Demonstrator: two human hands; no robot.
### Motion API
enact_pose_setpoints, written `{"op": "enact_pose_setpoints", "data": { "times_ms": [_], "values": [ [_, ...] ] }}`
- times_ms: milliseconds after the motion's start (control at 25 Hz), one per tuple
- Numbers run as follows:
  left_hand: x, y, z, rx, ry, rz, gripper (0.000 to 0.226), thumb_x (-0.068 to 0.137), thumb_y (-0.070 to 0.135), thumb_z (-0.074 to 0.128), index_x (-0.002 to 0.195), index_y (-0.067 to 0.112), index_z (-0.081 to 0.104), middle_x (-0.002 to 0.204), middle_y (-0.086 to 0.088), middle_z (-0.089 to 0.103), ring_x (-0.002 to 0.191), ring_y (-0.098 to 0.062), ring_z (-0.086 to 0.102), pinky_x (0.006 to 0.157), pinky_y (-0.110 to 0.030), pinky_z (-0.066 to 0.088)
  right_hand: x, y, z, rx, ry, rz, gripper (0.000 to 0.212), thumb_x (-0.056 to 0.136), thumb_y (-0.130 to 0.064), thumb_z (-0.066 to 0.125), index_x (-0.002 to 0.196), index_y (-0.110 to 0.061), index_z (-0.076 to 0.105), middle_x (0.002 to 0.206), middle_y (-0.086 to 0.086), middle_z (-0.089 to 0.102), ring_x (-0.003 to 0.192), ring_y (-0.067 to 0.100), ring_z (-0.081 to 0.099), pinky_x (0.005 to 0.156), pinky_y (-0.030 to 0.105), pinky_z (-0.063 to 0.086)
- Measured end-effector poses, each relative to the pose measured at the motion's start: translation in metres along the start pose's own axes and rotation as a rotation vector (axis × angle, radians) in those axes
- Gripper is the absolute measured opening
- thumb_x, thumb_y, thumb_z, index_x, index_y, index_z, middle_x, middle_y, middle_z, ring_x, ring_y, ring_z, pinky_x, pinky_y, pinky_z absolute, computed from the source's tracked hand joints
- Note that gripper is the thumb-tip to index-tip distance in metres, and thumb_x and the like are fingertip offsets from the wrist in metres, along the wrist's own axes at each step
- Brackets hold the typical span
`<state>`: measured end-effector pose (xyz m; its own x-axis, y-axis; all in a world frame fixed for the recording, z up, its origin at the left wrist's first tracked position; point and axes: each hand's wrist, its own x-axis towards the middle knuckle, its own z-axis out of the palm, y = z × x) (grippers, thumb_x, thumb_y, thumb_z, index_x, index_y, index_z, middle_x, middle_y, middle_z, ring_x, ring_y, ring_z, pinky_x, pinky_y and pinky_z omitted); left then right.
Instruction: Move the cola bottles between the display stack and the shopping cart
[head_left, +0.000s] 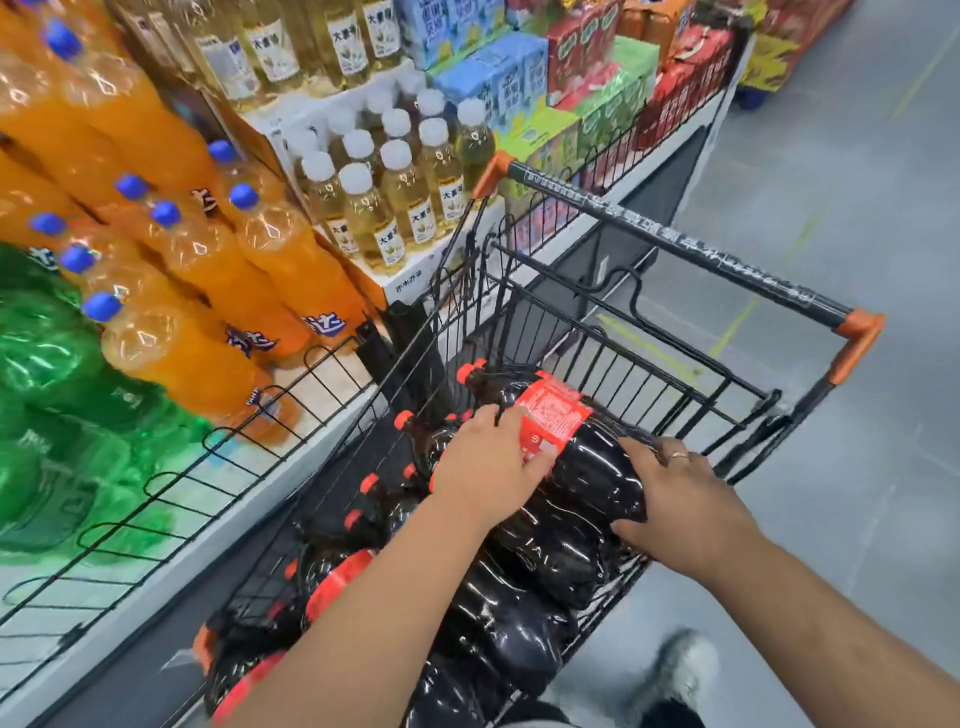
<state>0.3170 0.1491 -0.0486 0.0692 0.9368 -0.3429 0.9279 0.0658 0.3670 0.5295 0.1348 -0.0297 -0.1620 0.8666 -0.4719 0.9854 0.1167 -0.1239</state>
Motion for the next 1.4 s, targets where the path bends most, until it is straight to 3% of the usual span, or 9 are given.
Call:
{"op": "enact_pose_setpoints", "data": {
  "times_ms": [160, 320, 640, 800, 920, 1080, 1280, 1400],
  "values": [
    [0.017, 0.003, 0.011, -0.173, 0.053, -0.170, 0.074, 0.099, 0.059, 0.051, 0.157, 0.019, 0.029, 0.159, -0.012, 0.031, 0.143, -0.033, 0.040, 0.115, -0.050, 0.039, 0.025, 0.015, 0.005, -0.006, -0.064, -0.092, 0.112, 0.074, -0.068, 0.065, 0.154, -0.033, -0.005, 0.152, 0.008, 0.026, 0.133, 0.030, 0.038, 0.103, 0.041, 0.045],
    [0.026, 0.023, 0.019, -0.331, 0.126, -0.331, 0.079, 0.100, 0.054, 0.053, 0.161, 0.016, 0.020, 0.162, -0.013, 0.025, 0.145, -0.031, 0.038, 0.118, -0.043, 0.035, 0.038, 0.028, 0.004, 0.008, -0.153, -0.186, 0.125, 0.068, -0.079, 0.060, 0.151, -0.032, -0.020, 0.154, 0.011, 0.026, 0.135, 0.032, 0.038, 0.104, 0.042, 0.044],
    [0.066, 0.032, 0.020, -0.743, 0.231, -0.699, 0.088, 0.092, 0.060, 0.062, 0.160, 0.020, 0.021, 0.151, -0.012, 0.045, 0.132, -0.031, 0.052, 0.112, -0.042, 0.043, 0.046, 0.038, 0.005, -0.040, -0.139, -0.349, 0.125, 0.071, -0.082, 0.053, 0.149, -0.023, -0.026, 0.146, 0.011, 0.030, 0.125, 0.029, 0.044, 0.095, 0.038, 0.050],
    [0.083, 0.025, 0.017, -0.781, 0.192, -0.698, 0.092, 0.089, 0.061, 0.066, 0.159, 0.024, 0.019, 0.147, -0.014, 0.045, 0.129, -0.034, 0.053, 0.107, -0.044, 0.046, 0.048, 0.037, 0.007, 0.028, -0.138, -0.332, 0.129, 0.064, -0.084, 0.053, 0.148, -0.024, -0.025, 0.143, 0.008, 0.032, 0.124, 0.025, 0.044, 0.099, 0.039, 0.049],
    [0.094, 0.013, 0.016, -0.778, 0.138, -0.668, 0.092, 0.078, 0.068, 0.069, 0.152, 0.031, 0.031, 0.140, -0.011, 0.048, 0.126, -0.034, 0.054, 0.105, -0.046, 0.048, 0.050, 0.036, 0.009, 0.056, -0.149, -0.310, 0.132, 0.057, -0.086, 0.051, 0.146, -0.027, -0.027, 0.143, 0.008, 0.035, 0.124, 0.024, 0.046, 0.103, 0.037, 0.046],
    [0.100, -0.003, 0.017, -0.857, 0.069, -0.622, 0.092, 0.059, 0.078, 0.070, 0.140, 0.041, 0.045, 0.134, -0.004, 0.054, 0.113, -0.028, 0.063, 0.099, -0.047, 0.054, 0.061, 0.029, 0.004, 0.151, -0.250, -0.192, 0.137, 0.054, -0.085, 0.063, 0.147, -0.034, -0.024, 0.142, 0.005, 0.043, 0.124, 0.024, 0.049, 0.101, 0.037, 0.047],
    [0.098, -0.010, 0.023, -0.984, 0.133, -0.547, 0.066, 0.077, 0.060, 0.078, 0.134, 0.036, 0.054, 0.127, 0.001, 0.058, 0.106, -0.020, 0.065, 0.097, -0.042, 0.055, 0.077, 0.014, 0.003, 0.188, -0.292, -0.093, 0.140, 0.047, -0.080, 0.069, 0.148, -0.037, -0.018, 0.136, 0.005, 0.051, 0.116, 0.024, 0.057, 0.094, 0.037, 0.050],
    [0.097, -0.010, 0.026, -0.989, 0.165, -0.523, 0.069, 0.071, 0.064, 0.077, 0.132, 0.038, 0.055, 0.127, 0.000, 0.056, 0.108, -0.019, 0.064, 0.098, -0.042, 0.055, 0.077, 0.011, 0.002, 0.199, -0.281, -0.079, 0.138, 0.048, -0.075, 0.074, 0.149, -0.038, -0.013, 0.136, 0.002, 0.051, 0.115, 0.021, 0.057, 0.092, 0.036, 0.051]
  ]
}}
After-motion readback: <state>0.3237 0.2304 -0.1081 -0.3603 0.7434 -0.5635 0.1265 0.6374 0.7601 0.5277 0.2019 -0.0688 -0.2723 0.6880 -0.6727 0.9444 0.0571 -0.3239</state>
